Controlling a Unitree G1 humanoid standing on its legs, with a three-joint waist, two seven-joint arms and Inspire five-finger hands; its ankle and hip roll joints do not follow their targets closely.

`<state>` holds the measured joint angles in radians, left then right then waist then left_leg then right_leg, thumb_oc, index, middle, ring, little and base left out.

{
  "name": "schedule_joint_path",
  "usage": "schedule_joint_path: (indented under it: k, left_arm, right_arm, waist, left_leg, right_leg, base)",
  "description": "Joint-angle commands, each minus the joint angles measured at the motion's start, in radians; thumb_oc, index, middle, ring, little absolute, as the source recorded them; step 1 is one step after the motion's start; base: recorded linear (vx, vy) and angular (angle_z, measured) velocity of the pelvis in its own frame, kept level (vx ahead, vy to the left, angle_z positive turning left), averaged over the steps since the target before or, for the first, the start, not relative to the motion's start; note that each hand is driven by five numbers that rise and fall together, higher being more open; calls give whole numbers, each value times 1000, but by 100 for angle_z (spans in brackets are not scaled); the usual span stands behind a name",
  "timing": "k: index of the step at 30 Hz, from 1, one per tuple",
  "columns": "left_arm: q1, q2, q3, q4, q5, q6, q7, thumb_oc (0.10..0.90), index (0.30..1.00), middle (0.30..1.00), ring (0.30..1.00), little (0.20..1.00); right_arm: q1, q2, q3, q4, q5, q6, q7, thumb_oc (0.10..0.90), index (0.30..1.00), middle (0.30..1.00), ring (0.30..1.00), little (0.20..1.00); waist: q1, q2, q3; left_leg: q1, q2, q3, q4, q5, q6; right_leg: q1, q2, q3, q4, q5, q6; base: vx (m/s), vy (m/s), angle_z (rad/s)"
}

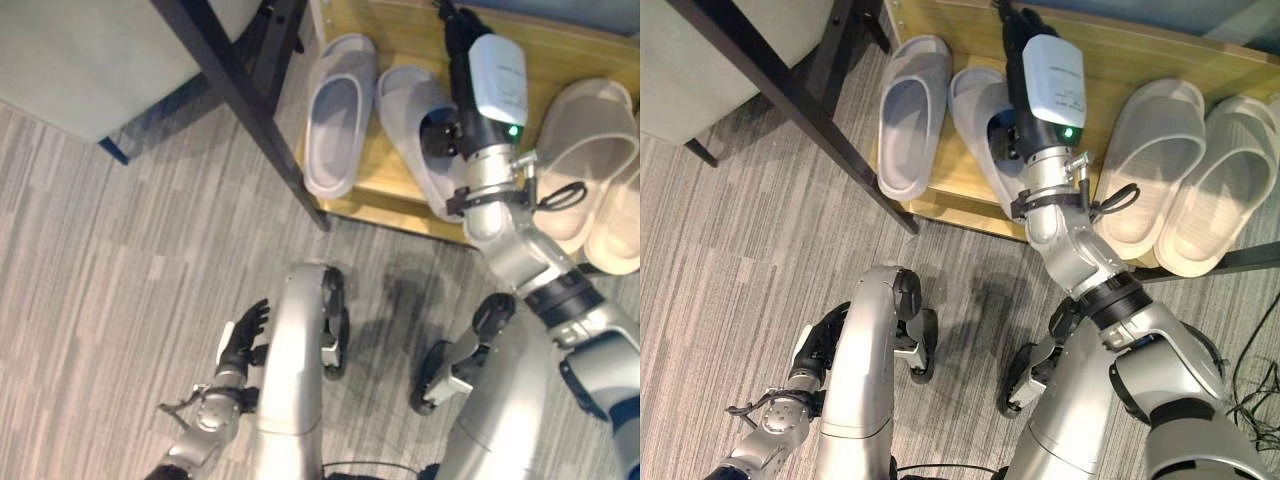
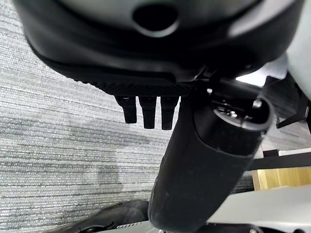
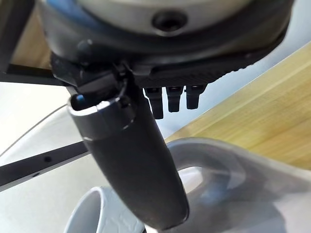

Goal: Arrange the slippers neatly on the shoe rack.

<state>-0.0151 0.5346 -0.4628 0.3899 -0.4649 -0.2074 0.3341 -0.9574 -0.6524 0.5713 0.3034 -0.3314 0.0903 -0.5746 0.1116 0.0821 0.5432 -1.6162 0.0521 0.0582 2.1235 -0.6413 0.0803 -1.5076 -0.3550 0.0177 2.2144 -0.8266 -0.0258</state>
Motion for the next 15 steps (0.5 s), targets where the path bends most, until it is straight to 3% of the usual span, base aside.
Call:
schedule_joint_path:
  k: [1, 8, 15]
  left_arm:
    - [57, 31, 45, -81, 7, -36, -6, 800, 900, 900, 900, 900]
    - [72, 20, 66, -84, 17, -30, -5, 800, 900, 900, 900, 900]
    - [78, 15, 70, -85, 29, -29, 4, 800, 900, 900, 900, 900]
  right_arm:
    - [-104, -49, -59, -144, -9, -72, -20, 800, 900, 900, 900, 900]
    - [21, -82, -141, -273, -11, -90, -12, 800, 900, 900, 900, 900]
    - [158, -64, -218, -343, 1, -98, -21, 800, 900, 900, 900, 900]
  waist:
    - [25, -11, -23]
    - [5, -18, -23]
    - [-11, -21, -23]
  left_leg:
    - [46, 7, -157, 2, -143, -141]
    - [46, 7, -152, 0, -141, -140]
    - [46, 11, -138, -1, -144, -141]
  right_leg:
    - [-62, -44, 85, -5, 72, 8]
    - [-62, -46, 91, -7, 71, 8]
    - [-62, -45, 99, -5, 69, 7]
  base:
    - [-4, 14, -4]
    - [0, 0, 0]
    - [-3, 0, -1]
